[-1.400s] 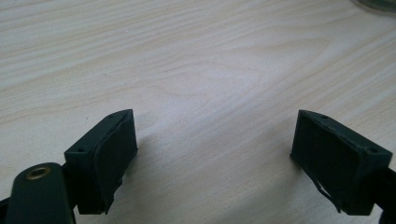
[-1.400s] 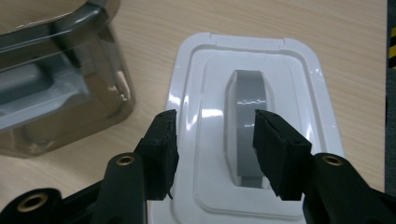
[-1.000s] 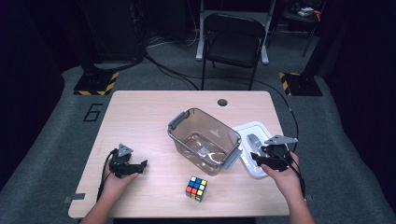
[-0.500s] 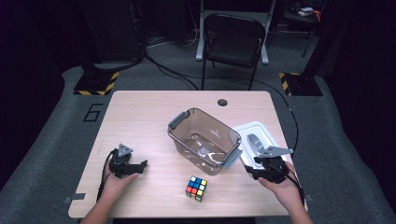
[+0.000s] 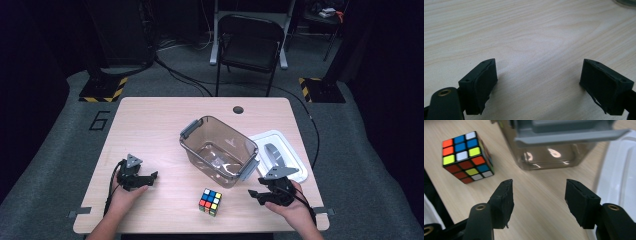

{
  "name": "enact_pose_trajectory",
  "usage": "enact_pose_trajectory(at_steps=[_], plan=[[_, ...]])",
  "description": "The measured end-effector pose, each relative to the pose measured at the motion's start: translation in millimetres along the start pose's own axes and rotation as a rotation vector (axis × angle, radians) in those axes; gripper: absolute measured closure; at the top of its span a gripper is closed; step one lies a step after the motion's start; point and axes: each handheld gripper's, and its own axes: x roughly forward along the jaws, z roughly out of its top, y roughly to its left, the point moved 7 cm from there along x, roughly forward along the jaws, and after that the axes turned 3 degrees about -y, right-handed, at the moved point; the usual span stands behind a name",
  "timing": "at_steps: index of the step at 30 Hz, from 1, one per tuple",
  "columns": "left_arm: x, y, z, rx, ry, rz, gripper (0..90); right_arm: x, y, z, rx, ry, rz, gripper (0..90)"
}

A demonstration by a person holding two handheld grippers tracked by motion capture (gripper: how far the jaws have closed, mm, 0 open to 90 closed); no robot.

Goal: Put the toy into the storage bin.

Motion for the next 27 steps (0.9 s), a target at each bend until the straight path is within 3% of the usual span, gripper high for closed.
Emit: enact_pose_trajectory(at_steps=[5,10,18,27], plan=[[0.0,0.0,0.0,0.000,0.000,0.000,13.9,6.5,18.5,4.3,-0.062,-0.005,0.043,34.9],[0.0,0.0,0.0,0.000,0.000,0.000,13.9,10.8,31.1,6.9,-0.069,-0.005,0.083,33.8],[0.0,0.0,0.0,0.000,0.000,0.000,13.9,17.3,44.9,8.1,-0.076,-0.002,0.105,32.9],[0.0,0.0,0.0,0.000,0.000,0.000,13.9,28.2,63.8,6.4,-0.123,0.014,0.136,30.0]])
